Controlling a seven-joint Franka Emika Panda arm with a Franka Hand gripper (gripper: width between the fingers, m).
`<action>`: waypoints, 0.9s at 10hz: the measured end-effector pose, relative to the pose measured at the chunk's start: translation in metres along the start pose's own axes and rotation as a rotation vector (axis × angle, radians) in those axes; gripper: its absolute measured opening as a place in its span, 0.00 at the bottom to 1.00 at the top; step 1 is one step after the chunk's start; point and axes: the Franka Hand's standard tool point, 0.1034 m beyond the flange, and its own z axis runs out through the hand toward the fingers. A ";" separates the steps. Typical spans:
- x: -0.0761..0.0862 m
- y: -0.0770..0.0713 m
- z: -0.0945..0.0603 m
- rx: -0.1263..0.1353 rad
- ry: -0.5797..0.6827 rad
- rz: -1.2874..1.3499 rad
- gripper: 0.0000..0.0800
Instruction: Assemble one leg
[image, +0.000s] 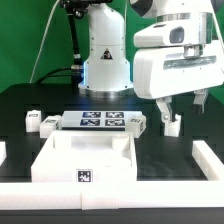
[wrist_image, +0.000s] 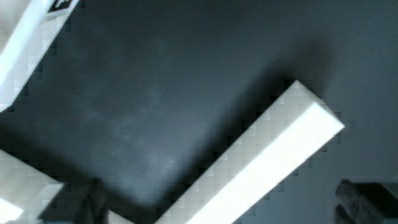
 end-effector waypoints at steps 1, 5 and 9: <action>0.000 0.000 0.000 0.000 0.000 0.000 0.81; 0.000 0.000 0.000 0.000 0.000 0.000 0.81; -0.001 0.000 -0.001 0.002 -0.005 -0.007 0.81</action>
Offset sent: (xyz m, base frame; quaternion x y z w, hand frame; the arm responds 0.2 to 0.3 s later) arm 0.0000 0.0000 0.0000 0.0000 0.0000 0.0000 1.0000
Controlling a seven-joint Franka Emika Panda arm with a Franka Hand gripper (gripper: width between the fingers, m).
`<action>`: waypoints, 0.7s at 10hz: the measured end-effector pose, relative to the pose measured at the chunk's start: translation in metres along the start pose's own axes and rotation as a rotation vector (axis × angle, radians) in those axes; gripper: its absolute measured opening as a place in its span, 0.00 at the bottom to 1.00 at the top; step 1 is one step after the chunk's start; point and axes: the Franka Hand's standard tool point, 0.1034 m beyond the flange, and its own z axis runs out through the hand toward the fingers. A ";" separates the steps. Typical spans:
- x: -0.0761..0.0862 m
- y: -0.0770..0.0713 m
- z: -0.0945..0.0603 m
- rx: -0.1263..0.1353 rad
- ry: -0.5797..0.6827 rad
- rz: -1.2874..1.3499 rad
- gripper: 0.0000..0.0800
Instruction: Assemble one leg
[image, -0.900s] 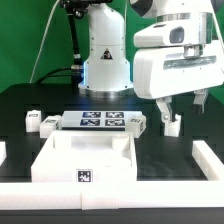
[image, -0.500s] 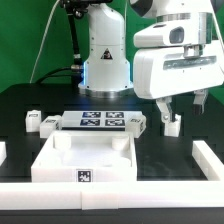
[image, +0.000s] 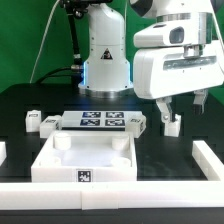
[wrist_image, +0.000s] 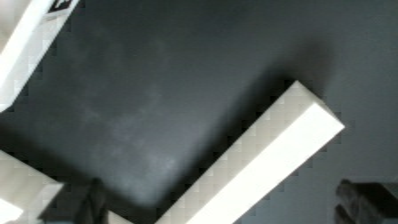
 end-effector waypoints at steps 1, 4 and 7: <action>-0.003 0.003 -0.008 -0.003 -0.005 -0.056 0.81; -0.044 0.019 -0.004 0.026 -0.054 -0.378 0.81; -0.083 0.039 0.012 0.060 -0.097 -0.511 0.81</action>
Offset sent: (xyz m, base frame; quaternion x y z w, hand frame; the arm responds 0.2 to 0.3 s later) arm -0.0187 -0.0395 -0.0131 0.0826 -0.0462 -0.2710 0.9579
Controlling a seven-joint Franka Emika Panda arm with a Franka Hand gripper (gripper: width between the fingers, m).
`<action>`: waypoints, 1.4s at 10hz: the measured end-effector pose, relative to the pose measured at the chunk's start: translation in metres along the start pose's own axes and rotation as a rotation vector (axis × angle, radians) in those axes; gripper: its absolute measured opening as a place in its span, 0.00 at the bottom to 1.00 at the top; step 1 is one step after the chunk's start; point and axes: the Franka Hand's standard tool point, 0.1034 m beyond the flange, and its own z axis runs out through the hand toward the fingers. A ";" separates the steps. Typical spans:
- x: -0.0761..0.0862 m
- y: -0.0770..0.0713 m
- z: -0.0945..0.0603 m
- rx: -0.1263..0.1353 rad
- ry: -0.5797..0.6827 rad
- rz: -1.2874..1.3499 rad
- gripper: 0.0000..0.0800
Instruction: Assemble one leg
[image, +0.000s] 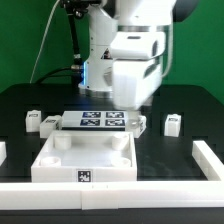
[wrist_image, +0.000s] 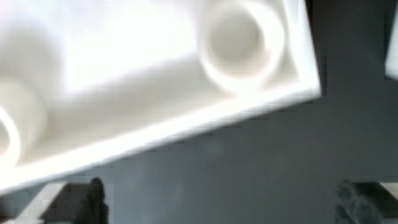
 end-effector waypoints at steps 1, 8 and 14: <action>0.004 0.001 -0.002 -0.003 0.002 0.023 0.81; -0.043 -0.017 0.025 -0.007 0.000 -0.325 0.81; -0.069 -0.019 0.051 0.034 -0.034 -0.394 0.81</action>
Offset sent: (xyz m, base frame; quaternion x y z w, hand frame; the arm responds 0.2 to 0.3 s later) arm 0.0000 0.0000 0.0000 0.0000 0.0000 0.0000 1.0000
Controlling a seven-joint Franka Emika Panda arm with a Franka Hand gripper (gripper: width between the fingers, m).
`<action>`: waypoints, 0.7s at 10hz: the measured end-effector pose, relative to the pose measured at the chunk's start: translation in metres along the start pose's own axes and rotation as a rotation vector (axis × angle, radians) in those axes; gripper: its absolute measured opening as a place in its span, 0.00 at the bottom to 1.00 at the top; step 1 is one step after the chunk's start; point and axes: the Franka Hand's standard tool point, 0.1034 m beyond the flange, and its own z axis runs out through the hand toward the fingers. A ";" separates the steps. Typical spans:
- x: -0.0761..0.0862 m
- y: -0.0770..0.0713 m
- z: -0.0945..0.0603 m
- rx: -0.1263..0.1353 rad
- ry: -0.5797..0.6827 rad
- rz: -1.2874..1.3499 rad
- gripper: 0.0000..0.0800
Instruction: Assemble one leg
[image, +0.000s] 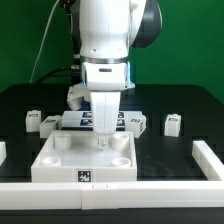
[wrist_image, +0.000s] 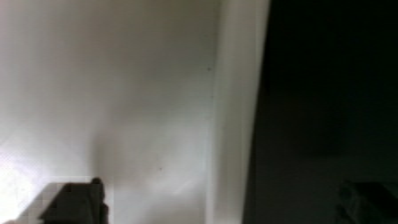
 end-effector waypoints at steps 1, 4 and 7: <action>0.000 0.001 0.000 -0.001 0.000 0.001 0.81; 0.000 0.001 0.001 0.000 0.000 0.001 0.58; 0.000 0.000 0.001 0.001 0.000 0.001 0.15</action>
Offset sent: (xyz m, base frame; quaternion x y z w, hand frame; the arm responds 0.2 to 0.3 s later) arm 0.0000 0.0000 0.0000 0.0000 0.0000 0.0000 1.0000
